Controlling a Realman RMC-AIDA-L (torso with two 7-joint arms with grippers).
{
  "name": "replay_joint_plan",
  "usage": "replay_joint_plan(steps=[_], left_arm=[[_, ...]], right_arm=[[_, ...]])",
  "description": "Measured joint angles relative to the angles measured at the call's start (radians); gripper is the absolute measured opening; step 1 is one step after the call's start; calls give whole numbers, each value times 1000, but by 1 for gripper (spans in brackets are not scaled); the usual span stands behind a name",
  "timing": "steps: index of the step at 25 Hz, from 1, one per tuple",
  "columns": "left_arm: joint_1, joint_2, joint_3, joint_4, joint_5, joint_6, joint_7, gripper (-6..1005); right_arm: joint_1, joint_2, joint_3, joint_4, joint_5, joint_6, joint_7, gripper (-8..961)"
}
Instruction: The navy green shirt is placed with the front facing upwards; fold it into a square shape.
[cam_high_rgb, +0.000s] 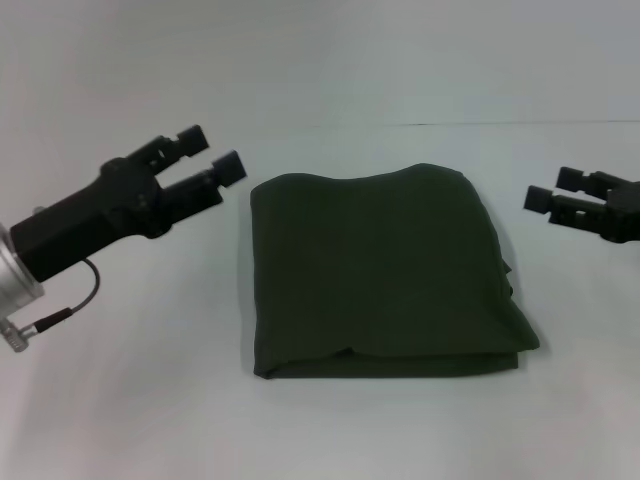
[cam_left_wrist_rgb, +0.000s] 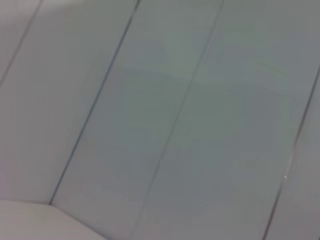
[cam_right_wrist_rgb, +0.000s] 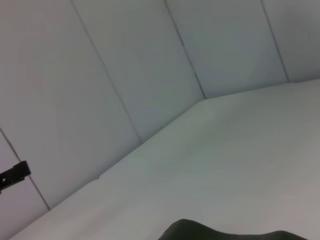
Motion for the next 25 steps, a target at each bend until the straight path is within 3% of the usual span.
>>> replay_joint_plan(steps=[5, 8, 17, 25], left_arm=[[-10, 18, 157, 34, 25, 1, -5, 873], [-15, 18, 228, 69, 88, -1, -17, 872], [-13, 14, 249, 81, 138, 13, -32, 873], [-15, 15, 252, 81, 187, 37, -36, 872]], right_arm=[[2, 9, -70, 0, -3, -20, -16, 939], [-3, 5, -111, -1, -3, -59, -17, 939], [-52, 0, -132, -1, -3, -150, -68, 938], [-55, -1, -132, 0, -31, -163, -67, 937]])
